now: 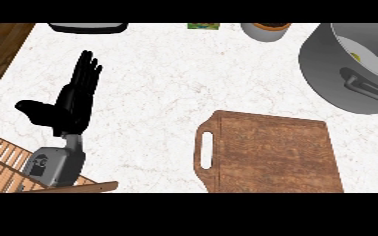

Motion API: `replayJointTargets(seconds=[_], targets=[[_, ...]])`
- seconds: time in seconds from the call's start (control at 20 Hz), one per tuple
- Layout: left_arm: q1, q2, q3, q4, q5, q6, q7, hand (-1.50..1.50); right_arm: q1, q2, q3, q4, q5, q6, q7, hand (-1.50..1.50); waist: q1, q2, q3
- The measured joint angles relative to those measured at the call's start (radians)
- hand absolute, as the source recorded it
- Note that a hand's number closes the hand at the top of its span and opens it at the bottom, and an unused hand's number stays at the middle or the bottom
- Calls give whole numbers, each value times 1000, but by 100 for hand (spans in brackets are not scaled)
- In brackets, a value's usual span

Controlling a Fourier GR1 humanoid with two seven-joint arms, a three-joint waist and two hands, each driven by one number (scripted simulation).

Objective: Pick the lemon from the cutting board and place it in the pot

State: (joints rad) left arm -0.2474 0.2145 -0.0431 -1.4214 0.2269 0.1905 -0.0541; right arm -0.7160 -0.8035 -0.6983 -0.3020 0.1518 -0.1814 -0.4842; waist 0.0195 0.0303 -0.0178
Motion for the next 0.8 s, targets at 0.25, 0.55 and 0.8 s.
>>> replayJointTargets(seconds=[0.25, 0.55, 0.8], targets=[[-8, -2, 12, 11, 1, -2, -4, 0, 58, -53, -59, 33, -54, 68, -72, -150, -2, 1, 2], [-15, -3, 23, 18, 4, -5, 0, 0, 145, -122, -112, 72, -101, 153, -130, -150, -6, 1, 4], [-19, -3, 25, 24, 8, -11, 3, 0, 204, -164, -139, 96, -124, 201, -170, -150, -5, 2, 6]])
